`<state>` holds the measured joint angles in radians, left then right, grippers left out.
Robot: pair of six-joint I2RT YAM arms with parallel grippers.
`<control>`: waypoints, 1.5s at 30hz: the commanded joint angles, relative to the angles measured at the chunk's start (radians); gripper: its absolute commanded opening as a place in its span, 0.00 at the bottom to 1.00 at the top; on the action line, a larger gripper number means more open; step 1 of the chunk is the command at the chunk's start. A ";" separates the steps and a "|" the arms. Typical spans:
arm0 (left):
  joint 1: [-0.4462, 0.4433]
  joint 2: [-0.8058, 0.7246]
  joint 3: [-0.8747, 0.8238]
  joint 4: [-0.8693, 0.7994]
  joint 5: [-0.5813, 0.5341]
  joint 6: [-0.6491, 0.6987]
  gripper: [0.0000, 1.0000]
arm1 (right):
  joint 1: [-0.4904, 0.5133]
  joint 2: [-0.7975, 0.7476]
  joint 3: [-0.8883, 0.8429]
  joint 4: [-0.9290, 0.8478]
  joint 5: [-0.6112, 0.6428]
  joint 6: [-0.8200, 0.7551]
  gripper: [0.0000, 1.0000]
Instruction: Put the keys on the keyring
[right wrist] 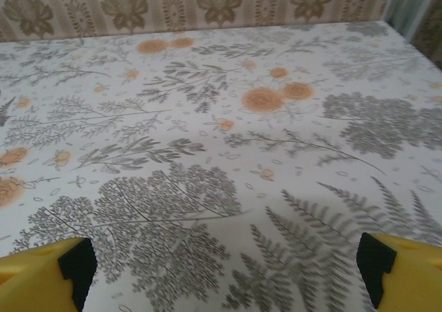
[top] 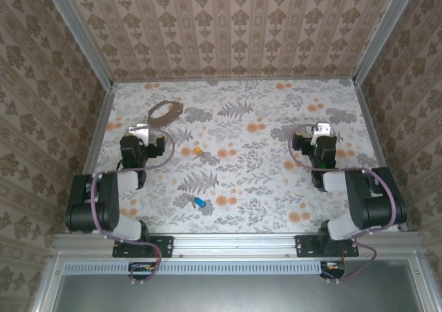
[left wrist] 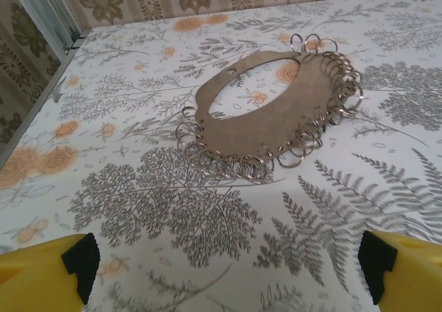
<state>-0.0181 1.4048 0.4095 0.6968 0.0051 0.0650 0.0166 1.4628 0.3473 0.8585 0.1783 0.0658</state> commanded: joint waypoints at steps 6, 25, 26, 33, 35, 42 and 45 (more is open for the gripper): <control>0.022 -0.201 0.433 -0.796 -0.236 -0.416 1.00 | -0.009 -0.430 0.143 -0.530 0.046 0.109 1.00; -0.056 0.800 1.336 -1.209 0.204 -0.149 1.00 | -0.004 -0.516 0.350 -1.061 -0.066 0.241 1.00; -0.064 0.824 1.379 -1.247 0.204 -0.140 1.00 | -0.004 -0.524 0.353 -1.068 -0.071 0.230 1.00; -0.080 0.924 1.495 -1.371 0.311 -0.193 1.00 | -0.005 -0.543 0.368 -1.119 -0.076 0.227 1.00; -0.094 0.925 1.470 -1.371 0.347 -0.207 1.00 | -0.006 -0.546 0.368 -1.122 -0.073 0.245 0.99; -0.240 0.838 1.315 -1.292 0.377 -0.234 1.00 | -0.006 -0.510 0.361 -1.095 -0.123 0.320 1.00; -0.326 0.827 1.284 -1.258 0.370 -0.250 1.00 | -0.006 -0.486 0.357 -1.078 -0.144 0.368 0.99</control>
<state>-0.2577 2.2368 1.7405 -0.5419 0.3202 -0.1432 0.0109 0.9600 0.6903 -0.2298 0.0719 0.3691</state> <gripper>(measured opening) 0.999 0.995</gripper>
